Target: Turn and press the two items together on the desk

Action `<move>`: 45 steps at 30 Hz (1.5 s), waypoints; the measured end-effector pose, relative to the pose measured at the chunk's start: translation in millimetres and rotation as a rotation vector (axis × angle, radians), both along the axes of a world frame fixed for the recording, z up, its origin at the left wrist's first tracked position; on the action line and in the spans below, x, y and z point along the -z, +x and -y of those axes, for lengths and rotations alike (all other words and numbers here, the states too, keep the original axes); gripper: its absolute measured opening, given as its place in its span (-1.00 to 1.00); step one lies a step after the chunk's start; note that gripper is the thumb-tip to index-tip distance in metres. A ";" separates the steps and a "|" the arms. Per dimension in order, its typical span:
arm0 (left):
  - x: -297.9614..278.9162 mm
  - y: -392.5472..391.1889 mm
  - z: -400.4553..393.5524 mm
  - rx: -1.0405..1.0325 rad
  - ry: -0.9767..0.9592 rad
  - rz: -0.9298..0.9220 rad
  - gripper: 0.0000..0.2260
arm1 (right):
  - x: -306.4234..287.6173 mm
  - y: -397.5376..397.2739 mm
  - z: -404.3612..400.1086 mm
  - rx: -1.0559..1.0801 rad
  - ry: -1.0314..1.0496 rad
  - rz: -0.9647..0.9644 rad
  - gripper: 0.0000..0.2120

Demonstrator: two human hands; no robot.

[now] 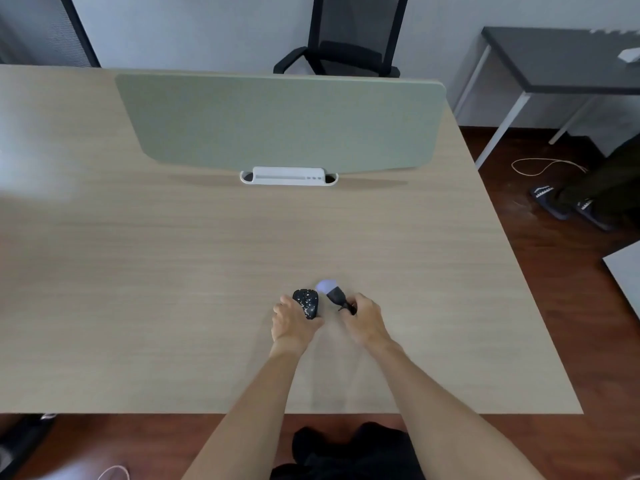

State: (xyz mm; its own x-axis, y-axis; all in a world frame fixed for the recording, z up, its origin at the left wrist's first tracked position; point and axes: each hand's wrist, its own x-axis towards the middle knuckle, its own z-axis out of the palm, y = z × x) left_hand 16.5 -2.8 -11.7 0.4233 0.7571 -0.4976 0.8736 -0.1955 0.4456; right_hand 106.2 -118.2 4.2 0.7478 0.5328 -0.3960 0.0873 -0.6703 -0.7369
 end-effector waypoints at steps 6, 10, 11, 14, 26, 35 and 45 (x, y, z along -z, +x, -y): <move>-1.6 -4.4 1.1 -0.003 -0.005 0.065 -0.31 | -12.6 13.3 -12.9 -0.271 -0.069 0.024 -0.83; -4.3 -5.8 3.4 0.021 0.017 0.036 -0.30 | -16.4 25.7 -10.9 -0.387 -0.264 0.028 -0.68; -4.9 -6.0 4.2 0.024 0.027 0.031 -0.31 | -15.3 29.4 -9.9 -0.396 -0.318 0.047 -0.69; -5.1 -6.5 5.5 0.021 0.034 0.017 -0.34 | -13.5 36.0 -11.1 -0.358 -0.371 0.073 -0.86; -8.5 -10.2 4.5 0.000 -0.024 0.062 -0.41 | -32.4 26.9 -34.3 -0.482 -0.419 0.106 -0.73; -9.1 -9.0 5.5 -0.015 -0.024 0.054 -0.44 | -28.7 31.5 -46.3 -0.370 -0.307 0.078 -0.84; -19.2 -4.8 6.4 -0.073 -0.014 0.069 -0.52 | -31.5 55.1 -48.9 -0.460 -0.434 0.147 -0.84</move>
State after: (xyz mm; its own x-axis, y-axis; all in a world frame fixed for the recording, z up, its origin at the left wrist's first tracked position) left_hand 11.7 -9.2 7.5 0.4014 0.7801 -0.4800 0.8522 -0.1262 0.5078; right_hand 161.3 -69.3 35.8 0.5443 0.6257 -0.5588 0.5154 -0.7750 -0.3658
